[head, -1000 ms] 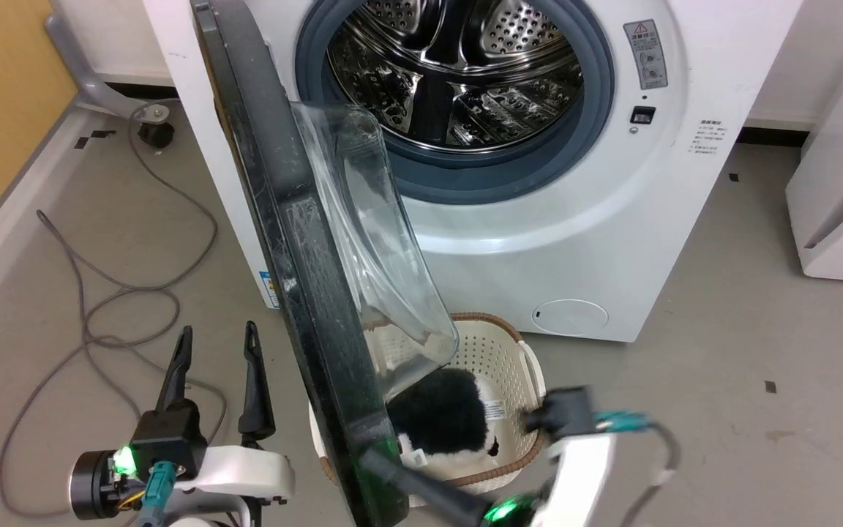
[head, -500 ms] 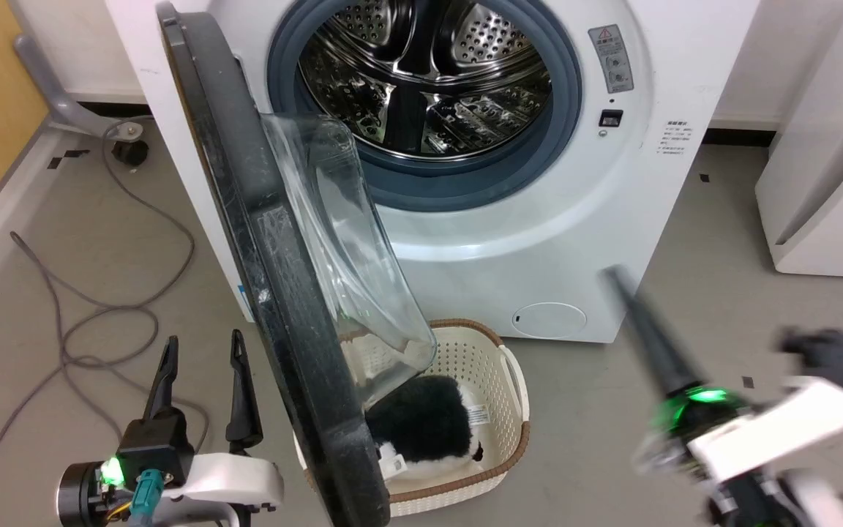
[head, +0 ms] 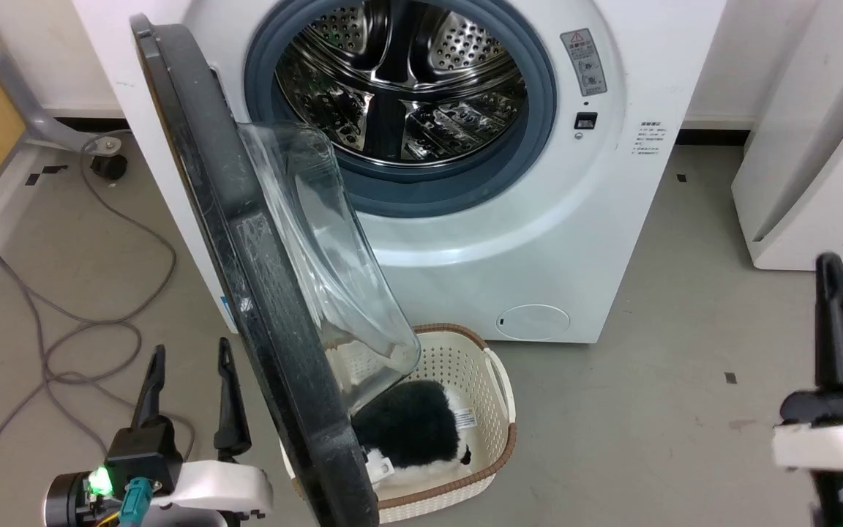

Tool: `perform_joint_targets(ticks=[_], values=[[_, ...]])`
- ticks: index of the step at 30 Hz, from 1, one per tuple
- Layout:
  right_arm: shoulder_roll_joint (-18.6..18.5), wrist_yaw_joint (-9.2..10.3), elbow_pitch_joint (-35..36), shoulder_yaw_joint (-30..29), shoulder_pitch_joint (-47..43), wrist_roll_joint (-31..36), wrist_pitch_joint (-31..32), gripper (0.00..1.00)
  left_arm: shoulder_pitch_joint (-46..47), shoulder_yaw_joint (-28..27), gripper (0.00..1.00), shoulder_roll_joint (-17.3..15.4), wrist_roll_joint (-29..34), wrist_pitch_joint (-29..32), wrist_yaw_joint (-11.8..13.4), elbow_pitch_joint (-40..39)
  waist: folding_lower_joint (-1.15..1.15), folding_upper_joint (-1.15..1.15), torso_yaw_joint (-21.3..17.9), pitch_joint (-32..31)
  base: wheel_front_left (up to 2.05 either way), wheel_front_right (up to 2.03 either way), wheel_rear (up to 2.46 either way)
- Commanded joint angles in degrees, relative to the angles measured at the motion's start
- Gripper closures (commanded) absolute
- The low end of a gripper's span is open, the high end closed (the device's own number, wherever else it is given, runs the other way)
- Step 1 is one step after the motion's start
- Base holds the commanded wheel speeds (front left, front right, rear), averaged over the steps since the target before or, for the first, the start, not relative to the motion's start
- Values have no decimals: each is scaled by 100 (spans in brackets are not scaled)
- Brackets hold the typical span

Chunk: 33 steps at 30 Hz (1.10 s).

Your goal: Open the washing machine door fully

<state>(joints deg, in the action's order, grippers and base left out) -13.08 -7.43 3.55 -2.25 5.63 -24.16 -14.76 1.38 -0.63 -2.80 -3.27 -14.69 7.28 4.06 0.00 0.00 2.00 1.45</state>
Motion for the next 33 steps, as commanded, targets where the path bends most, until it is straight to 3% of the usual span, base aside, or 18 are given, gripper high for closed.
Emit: perform_joint_targets(ticks=[1,3,7,15,16,17,27,28,29,30,33], values=[[193,-6,34,-95,-161,304,-21,100,-57,-14,0,-8,29,-30,-31,-19,0,0,-7,0,0,0,0],[352,-6,94,-250,-275,1006,-22,100,-56,-20,0,-8,32,-30,-38,-21,0,0,-15,3,0,0,0],[623,-6,47,-349,-481,1582,-23,100,-51,-24,0,-8,37,-30,-50,-29,0,0,-31,22,0,0,0],[866,-6,-276,-361,-738,1859,-23,100,-58,-13,0,-8,37,-30,-56,-18,0,0,-29,20,0,0,0],[890,-6,-347,-361,-781,1858,-23,53,-60,-9,0,-8,36,-30,-55,-13,0,0,-25,17,0,0,0],[912,-6,-422,-362,-814,1842,-23,0,-61,-7,0,-8,34,-30,-55,-8,0,0,-23,11,0,0,0],[1009,-6,-568,-523,-905,1905,-23,0,-72,-97,0,-8,13,-30,-35,-22,0,0,-16,-58,0,0,0],[1012,-6,-570,-533,-908,1910,-23,0,-63,-118,52,-8,36,-30,-29,-31,0,0,-15,-63,0,0,0],[1013,-6,-570,-541,-909,1930,-23,0,-45,-146,94,-8,37,-30,-19,-71,0,0,-13,-67,0,0,0],[1015,-6,-563,-546,-909,1967,-23,0,-39,-167,100,-8,32,-30,-23,-87,0,0,-10,-72,0,0,0],[1017,-6,-553,-568,-925,2021,-24,0,42,-260,100,-13,16,-30,-63,-263,0,0,17,-86,0,0,0]])
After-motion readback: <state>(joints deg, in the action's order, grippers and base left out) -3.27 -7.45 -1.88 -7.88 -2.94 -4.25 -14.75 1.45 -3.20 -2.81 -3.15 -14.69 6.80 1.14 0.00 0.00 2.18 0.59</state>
